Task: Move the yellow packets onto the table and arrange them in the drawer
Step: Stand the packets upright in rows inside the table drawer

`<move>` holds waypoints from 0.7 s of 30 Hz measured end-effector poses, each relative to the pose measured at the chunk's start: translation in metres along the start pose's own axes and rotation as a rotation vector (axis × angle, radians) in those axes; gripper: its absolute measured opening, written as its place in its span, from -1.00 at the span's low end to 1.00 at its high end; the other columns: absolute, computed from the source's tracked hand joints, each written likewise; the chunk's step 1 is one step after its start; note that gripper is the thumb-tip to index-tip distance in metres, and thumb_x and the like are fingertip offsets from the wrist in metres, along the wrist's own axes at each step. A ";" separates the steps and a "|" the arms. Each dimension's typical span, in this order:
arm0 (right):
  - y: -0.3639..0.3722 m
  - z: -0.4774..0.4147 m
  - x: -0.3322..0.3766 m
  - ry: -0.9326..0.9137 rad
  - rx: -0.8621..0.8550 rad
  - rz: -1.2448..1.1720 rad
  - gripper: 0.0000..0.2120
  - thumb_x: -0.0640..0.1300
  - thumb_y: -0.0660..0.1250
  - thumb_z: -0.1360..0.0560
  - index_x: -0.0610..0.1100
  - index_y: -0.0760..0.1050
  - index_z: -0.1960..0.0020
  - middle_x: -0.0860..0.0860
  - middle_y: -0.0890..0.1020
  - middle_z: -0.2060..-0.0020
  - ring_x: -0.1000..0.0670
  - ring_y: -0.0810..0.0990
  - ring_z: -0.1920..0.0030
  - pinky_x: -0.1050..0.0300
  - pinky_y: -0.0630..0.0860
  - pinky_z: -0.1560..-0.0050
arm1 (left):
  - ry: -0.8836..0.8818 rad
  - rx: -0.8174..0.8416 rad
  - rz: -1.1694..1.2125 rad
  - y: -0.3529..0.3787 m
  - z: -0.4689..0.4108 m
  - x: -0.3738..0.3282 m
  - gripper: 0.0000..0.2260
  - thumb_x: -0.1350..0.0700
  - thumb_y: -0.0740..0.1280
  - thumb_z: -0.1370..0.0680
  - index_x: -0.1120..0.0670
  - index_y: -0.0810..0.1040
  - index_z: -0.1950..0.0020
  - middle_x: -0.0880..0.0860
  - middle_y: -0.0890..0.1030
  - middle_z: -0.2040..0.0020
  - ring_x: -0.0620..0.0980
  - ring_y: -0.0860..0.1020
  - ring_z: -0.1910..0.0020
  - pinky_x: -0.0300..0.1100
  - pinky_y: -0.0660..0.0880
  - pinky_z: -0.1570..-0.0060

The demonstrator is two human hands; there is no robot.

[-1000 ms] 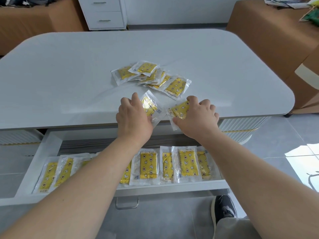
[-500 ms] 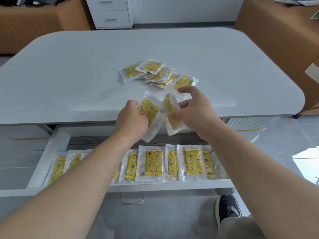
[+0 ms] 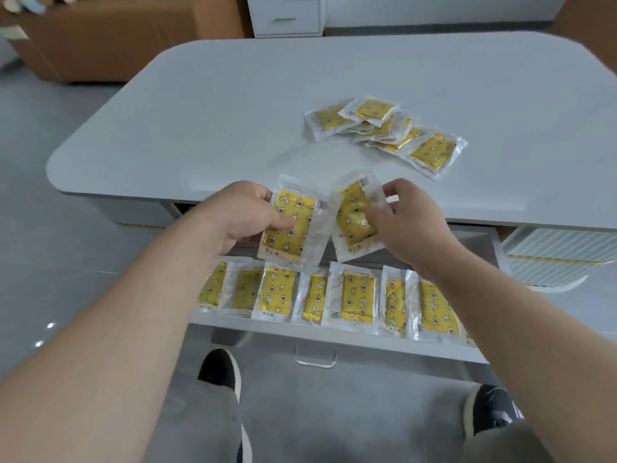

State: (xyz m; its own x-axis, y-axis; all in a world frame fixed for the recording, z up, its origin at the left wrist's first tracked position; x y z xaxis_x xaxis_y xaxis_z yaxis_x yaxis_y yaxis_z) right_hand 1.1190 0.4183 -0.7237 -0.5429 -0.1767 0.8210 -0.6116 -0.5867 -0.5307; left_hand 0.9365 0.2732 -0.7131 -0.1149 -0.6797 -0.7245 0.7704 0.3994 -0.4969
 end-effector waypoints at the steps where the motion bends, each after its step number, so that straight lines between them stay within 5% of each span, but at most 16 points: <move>1: 0.007 0.002 0.000 0.017 0.026 -0.002 -0.84 -0.06 0.24 -0.65 0.00 0.43 -0.22 -0.02 0.69 0.09 -0.01 0.65 0.27 0.22 0.48 0.51 | -0.038 0.022 -0.016 -0.005 -0.001 0.005 -0.81 0.21 0.53 -0.47 0.14 0.65 -0.06 0.07 0.75 0.09 0.09 0.72 0.04 0.11 0.61 -0.15; 6: 0.034 0.008 0.004 0.037 0.096 -0.042 -0.85 -0.13 0.24 -0.64 -0.03 0.35 -0.19 -0.07 0.64 0.06 -0.07 0.62 0.41 0.13 0.56 0.50 | -0.177 0.077 -0.155 -0.017 -0.011 0.025 -0.76 0.24 0.52 -0.48 0.21 0.61 -0.12 0.16 0.74 0.04 0.14 0.71 0.00 0.04 0.65 -0.06; 10: 0.056 0.008 0.009 0.071 0.253 -0.128 -0.64 -0.19 0.36 -0.58 0.01 0.33 -0.30 -0.09 0.61 -0.06 -0.10 0.73 0.33 -0.18 0.70 0.17 | -0.268 0.075 -0.255 -0.026 -0.023 0.045 -0.76 0.24 0.51 -0.50 0.26 0.61 -0.13 0.19 0.70 -0.02 0.10 0.64 0.07 -0.02 0.63 0.00; 13: 0.072 0.009 0.015 0.101 0.357 -0.177 -0.45 -0.33 0.37 -0.55 0.02 0.31 -0.45 -0.06 0.60 -0.15 -0.13 0.74 0.16 -0.06 0.72 0.22 | -0.336 0.079 -0.305 -0.036 -0.032 0.065 -0.74 0.24 0.51 -0.50 0.28 0.61 -0.15 0.22 0.68 -0.07 0.08 0.60 0.08 -0.02 0.64 0.01; 17: 0.082 0.009 0.024 0.067 0.401 -0.084 -0.64 -0.35 0.28 -0.59 -0.13 0.47 -0.35 -0.08 0.63 -0.13 -0.14 0.73 0.13 -0.02 0.72 0.23 | -0.415 0.105 -0.395 -0.043 -0.041 0.090 -0.75 0.23 0.51 -0.49 0.25 0.59 -0.12 0.19 0.65 -0.06 0.09 0.60 0.10 -0.06 0.64 0.11; 21: 0.089 0.012 0.029 0.083 0.438 -0.064 -0.63 -0.33 0.27 -0.60 -0.12 0.47 -0.37 -0.08 0.62 -0.17 -0.19 0.72 0.08 -0.03 0.72 0.22 | -0.501 0.146 -0.362 -0.040 -0.047 0.115 -0.83 0.29 0.49 -0.50 0.22 0.58 -0.05 0.15 0.65 0.08 0.08 0.59 0.16 -0.06 0.60 0.21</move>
State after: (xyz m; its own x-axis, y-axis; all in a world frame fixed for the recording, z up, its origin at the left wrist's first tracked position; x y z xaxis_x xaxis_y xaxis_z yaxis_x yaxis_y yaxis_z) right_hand 1.0560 0.3512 -0.7446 -0.5668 -0.0757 0.8204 -0.3539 -0.8769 -0.3254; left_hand 0.8633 0.2081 -0.7992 -0.1044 -0.9755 -0.1937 0.8194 0.0260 -0.5726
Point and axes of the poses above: each hand's wrist, its own z-axis away from the middle knuckle, its own y-axis out of the palm, x = y × z, the point moved 5 cm from there along -z, towards the middle knuckle
